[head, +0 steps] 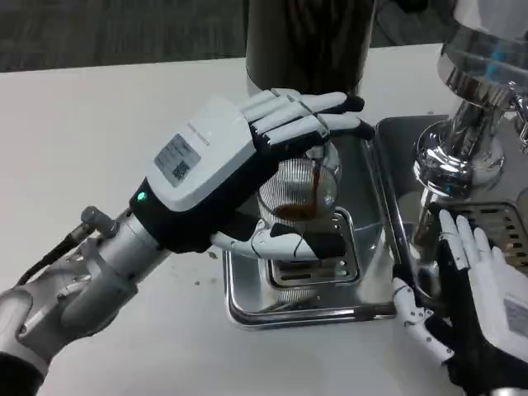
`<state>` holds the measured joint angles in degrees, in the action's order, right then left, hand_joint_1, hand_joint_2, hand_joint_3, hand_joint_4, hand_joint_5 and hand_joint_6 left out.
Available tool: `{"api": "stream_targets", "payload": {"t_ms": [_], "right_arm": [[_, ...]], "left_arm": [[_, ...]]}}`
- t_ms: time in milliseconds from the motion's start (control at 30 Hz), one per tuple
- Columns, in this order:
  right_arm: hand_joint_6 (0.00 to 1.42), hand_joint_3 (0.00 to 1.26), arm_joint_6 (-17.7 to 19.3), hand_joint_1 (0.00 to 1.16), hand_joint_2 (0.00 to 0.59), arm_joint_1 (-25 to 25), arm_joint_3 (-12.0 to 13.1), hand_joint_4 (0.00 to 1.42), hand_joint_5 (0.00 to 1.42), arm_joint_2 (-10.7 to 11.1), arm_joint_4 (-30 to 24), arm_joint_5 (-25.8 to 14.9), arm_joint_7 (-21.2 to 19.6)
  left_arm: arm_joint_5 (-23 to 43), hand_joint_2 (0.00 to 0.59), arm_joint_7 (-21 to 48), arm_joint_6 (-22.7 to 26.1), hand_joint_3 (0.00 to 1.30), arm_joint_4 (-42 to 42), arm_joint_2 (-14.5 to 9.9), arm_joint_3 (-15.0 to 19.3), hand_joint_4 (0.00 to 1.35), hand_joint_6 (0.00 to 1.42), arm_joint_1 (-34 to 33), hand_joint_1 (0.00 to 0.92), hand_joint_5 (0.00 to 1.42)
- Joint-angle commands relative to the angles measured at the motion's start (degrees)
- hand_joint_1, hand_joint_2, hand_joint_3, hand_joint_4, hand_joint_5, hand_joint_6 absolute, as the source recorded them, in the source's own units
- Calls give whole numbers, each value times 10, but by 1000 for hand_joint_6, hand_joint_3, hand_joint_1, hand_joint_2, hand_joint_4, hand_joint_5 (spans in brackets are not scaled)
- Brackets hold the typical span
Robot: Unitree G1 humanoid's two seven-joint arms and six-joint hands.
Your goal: Grasp the cup under the faucet to collect the drink, then remove the cup.
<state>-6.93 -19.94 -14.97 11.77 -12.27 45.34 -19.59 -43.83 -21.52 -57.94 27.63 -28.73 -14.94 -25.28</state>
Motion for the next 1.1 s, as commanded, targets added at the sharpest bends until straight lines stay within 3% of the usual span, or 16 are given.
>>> {"api": "stream_targets", "payload": {"t_ms": [33, 200, 467, 733, 900, 1000, 1100], "right_arm": [[0, 25, 17, 264, 355, 14, 27, 0, 0, -4, 1, -71, 38], [0, 0, 30, 311, 318, 44, 52, 0, 0, -12, 18, -152, 78], [0, 0, 23, 341, 256, 93, 39, 0, 0, 9, 27, -129, 107], [0, 0, 3, 339, 232, 127, 32, 0, 0, 2, 43, -135, 142], [0, 0, -11, 326, 212, 142, 20, 0, 0, 14, 43, -108, 155], [0, 0, -14, 352, 211, 153, 25, 0, 0, 9, 52, -126, 171], [0, 0, -13, 356, 211, 164, 23, 0, 0, 9, 58, -130, 183]], "left_arm": [[-25, 146, 8, -20, 334, -14, -3, -28, 204, 305, 2, 55, 382], [-27, 145, 1, -15, 334, -9, -5, -33, 217, 307, -1, 65, 382], [-27, 145, -6, -10, 338, -11, -9, -40, 218, 308, -2, 73, 390], [-27, 144, -9, -4, 342, -10, -10, -42, 218, 309, 0, 82, 392], [-26, 146, -11, -1, 343, -13, -11, -41, 218, 310, 1, 88, 392], [-26, 175, -11, 2, 343, -13, -13, -42, 218, 312, 2, 154, 392], [-27, 175, -14, 5, 343, -12, -16, -40, 218, 313, 5, 161, 392]]}}
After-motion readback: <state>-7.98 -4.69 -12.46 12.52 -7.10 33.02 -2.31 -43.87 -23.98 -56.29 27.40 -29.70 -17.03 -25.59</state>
